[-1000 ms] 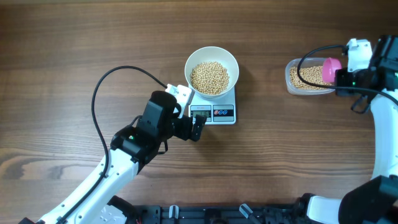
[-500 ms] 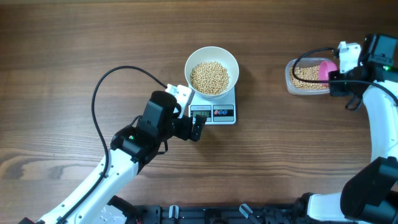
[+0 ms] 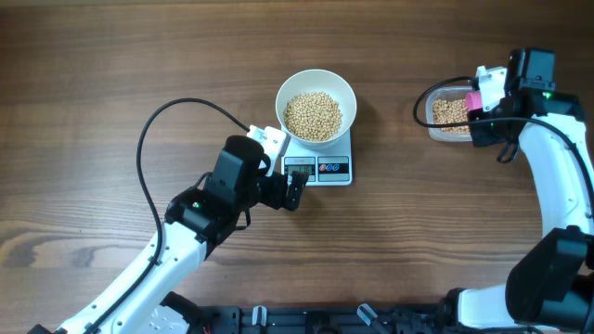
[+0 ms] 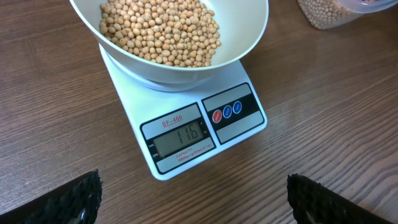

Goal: Scoop item into bowl and weigh 150g on scale
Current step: 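Lower the pink scoop into the soybeans and drag it through them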

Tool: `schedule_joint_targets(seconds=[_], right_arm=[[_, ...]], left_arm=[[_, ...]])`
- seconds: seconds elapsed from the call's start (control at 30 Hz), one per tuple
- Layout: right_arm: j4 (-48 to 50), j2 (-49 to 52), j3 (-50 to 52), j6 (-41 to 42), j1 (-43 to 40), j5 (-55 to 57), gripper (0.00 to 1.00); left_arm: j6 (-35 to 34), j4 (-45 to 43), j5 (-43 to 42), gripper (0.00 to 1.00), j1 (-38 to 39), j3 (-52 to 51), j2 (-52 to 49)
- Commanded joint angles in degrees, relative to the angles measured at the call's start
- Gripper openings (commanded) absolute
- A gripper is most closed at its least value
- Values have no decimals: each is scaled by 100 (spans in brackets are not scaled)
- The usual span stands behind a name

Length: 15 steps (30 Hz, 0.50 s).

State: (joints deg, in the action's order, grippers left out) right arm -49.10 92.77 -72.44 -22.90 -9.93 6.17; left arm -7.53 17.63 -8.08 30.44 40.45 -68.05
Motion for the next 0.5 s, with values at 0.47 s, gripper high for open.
schedule_joint_targets(seconds=[0.47], right_arm=[[-306,116,59,-262,46,-1364,4]], left_arm=[[131,-4,-87,100,20,-28,-22]])
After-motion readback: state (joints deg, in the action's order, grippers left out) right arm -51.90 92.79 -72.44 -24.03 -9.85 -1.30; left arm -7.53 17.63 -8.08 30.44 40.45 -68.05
